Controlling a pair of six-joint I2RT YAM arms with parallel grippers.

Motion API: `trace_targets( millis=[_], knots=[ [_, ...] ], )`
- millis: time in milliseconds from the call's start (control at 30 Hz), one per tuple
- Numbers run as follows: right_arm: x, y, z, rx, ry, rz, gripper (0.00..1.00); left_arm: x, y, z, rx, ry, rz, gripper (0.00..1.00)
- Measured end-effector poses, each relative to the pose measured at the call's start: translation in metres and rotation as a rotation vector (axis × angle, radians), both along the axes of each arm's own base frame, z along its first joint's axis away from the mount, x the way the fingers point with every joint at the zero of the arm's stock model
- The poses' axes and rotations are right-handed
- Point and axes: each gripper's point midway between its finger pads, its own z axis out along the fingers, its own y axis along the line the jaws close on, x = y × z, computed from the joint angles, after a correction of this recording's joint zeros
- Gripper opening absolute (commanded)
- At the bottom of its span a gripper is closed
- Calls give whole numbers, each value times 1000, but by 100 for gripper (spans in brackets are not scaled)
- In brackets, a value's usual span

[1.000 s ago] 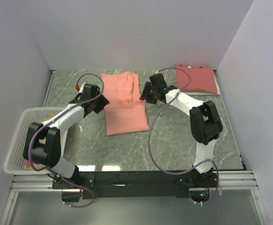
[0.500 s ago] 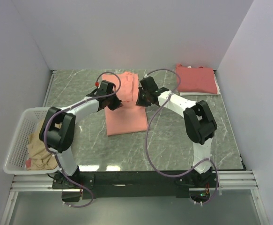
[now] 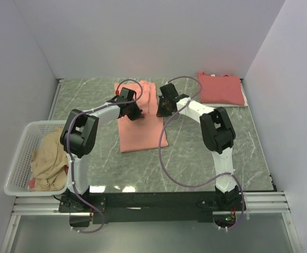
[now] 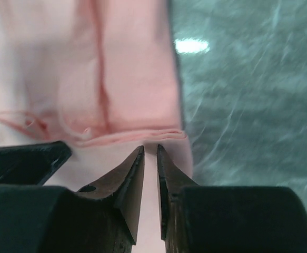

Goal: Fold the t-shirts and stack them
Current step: Fold the tshirt

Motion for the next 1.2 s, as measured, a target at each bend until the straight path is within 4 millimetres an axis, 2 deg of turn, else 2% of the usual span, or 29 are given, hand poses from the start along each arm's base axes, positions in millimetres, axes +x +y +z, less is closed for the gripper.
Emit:
trace_targets(
  millis=[167, 267, 600, 700, 733, 833, 933, 1000, 1100, 1200],
  knots=[
    [11, -6, -20, 9, 39, -11, 23, 7, 4, -17, 17, 32, 14, 1],
    [16, -6, -16, 15, 28, -11, 23, 7, 7, -25, 22, 50, 20, 1],
    [13, -12, -14, 5, 46, -17, 24, 8, 7, -23, 16, 45, 5, 1],
    [8, -21, 1, -1, 37, -30, 25, 9, 8, -19, 19, 31, -13, 11],
    [6, -25, 10, 1, 27, -36, 26, 9, 9, -16, 21, 23, -20, 19],
    [-5, -36, 48, 25, -22, -50, 27, 13, 12, 1, 11, -12, -23, 27],
    [-21, -40, 84, 75, -81, -44, 27, 18, 15, 33, -11, -73, -20, 32],
    [-35, -40, 96, 102, -99, -33, 27, 19, 18, 57, -27, -118, -13, 32],
    [-63, -32, 92, 125, -86, 4, 27, 13, 26, 89, -38, -181, 7, 26],
    [-96, -19, 65, 132, -28, 62, 27, -13, 40, 98, -32, -199, 33, 21]
  ],
)
